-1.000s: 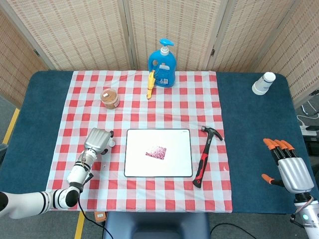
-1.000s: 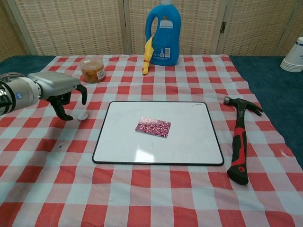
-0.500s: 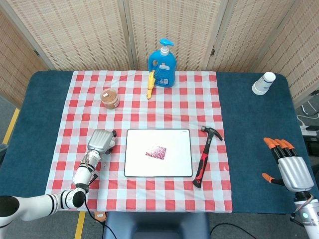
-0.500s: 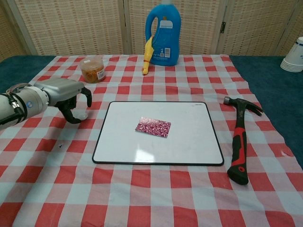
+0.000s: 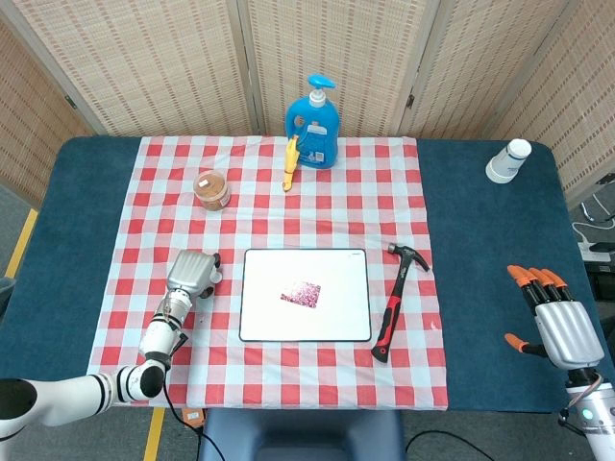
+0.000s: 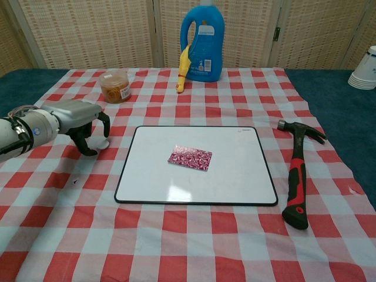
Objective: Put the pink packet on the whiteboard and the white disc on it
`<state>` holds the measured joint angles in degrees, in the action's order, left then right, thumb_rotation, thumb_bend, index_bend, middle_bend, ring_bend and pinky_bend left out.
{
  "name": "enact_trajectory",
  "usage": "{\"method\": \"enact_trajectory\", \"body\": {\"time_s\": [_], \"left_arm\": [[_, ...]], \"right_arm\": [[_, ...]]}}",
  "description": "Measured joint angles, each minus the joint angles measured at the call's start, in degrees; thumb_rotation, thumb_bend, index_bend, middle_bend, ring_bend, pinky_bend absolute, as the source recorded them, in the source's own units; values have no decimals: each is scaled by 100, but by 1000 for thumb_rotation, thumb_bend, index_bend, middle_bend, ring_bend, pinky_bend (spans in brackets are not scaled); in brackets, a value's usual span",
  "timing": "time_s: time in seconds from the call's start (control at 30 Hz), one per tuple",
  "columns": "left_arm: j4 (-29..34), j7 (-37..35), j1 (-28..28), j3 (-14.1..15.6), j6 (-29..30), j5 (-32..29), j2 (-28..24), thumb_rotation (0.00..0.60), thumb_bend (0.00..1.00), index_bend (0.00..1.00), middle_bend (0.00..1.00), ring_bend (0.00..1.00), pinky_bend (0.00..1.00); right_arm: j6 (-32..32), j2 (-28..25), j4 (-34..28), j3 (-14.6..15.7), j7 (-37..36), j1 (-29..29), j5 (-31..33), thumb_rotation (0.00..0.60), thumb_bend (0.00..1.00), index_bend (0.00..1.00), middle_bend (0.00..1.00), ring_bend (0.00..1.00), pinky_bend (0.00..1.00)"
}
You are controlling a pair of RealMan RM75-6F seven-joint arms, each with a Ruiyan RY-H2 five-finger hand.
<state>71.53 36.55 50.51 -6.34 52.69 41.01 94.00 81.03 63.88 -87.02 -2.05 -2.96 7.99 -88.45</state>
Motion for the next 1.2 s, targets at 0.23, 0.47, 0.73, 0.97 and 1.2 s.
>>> {"method": "enact_trajectory", "body": {"time_s": [0.23, 0.47, 0.73, 0.97, 1.2], "left_arm": [[-12, 44, -10, -41, -7, 28, 47, 600, 275, 405, 1000, 1000, 1000], [-32, 92, -22, -66, 18, 57, 115, 600, 282, 408, 1000, 1000, 1000], [-96, 147, -15, -115, 13, 63, 173, 600, 304, 431, 1000, 1000, 1000], [-204, 187, -17, -137, -58, -2, 206, 600, 306, 434, 1000, 1000, 1000], [-270, 168, -26, -160, -98, 12, 246, 600, 314, 452, 1000, 1000, 1000]], "right_arm": [[27, -12, 0, -5, -18, -12, 6, 600, 19, 56, 122, 54, 132], [36, -17, 7, -6, -34, -17, 5, 600, 20, 56, 122, 54, 133], [36, -17, 8, -11, -31, -18, 17, 600, 20, 56, 122, 54, 133], [22, -20, 12, -11, -37, -12, 21, 600, 20, 56, 122, 54, 133], [-6, -16, 18, -19, -33, -3, 48, 600, 20, 56, 122, 54, 133]]}}
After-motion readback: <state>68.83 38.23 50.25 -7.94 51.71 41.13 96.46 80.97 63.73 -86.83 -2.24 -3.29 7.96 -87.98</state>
